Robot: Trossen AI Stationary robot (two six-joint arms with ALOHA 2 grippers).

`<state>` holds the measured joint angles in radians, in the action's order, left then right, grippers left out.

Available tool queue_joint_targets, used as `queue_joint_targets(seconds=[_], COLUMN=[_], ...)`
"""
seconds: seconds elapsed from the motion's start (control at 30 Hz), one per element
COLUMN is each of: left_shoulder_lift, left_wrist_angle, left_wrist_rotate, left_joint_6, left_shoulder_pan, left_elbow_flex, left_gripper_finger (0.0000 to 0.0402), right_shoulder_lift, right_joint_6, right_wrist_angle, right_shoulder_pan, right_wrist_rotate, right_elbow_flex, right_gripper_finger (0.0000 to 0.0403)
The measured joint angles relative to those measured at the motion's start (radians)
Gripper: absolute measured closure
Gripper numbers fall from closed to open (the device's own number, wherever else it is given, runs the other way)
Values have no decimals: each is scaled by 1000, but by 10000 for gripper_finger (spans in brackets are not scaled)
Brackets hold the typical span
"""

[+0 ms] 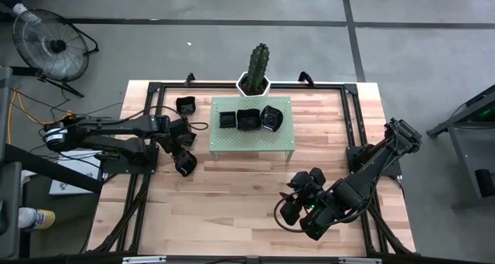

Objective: Pick & Place Mini shaped plates
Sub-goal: Stack the leaf shaped plate on top of the leaf shaped plates on the shelf

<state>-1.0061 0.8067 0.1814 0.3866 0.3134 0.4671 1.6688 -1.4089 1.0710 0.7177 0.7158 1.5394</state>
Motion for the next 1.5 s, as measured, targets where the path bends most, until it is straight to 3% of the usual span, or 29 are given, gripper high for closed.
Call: queue_joint_targets(seconds=[0.7,1.03,1.5], left_shoulder_lift=[1,1,55], left_wrist_angle=[-32,-30,-17], left_wrist_rotate=[17,46,96], left_joint_6=[10,-16,-66], left_shoulder_pan=[0,0,0], left_elbow_flex=[-39,-40,-5], left_gripper_finger=[309,395,400], right_shoulder_lift=[0,0,0], right_joint_6=[2,4,22], right_wrist_angle=[1,2,9], right_shoulder_pan=[0,0,0], right_wrist_rotate=[8,9,9], right_elbow_flex=[0,0,0], right_gripper_finger=[219,219,219])
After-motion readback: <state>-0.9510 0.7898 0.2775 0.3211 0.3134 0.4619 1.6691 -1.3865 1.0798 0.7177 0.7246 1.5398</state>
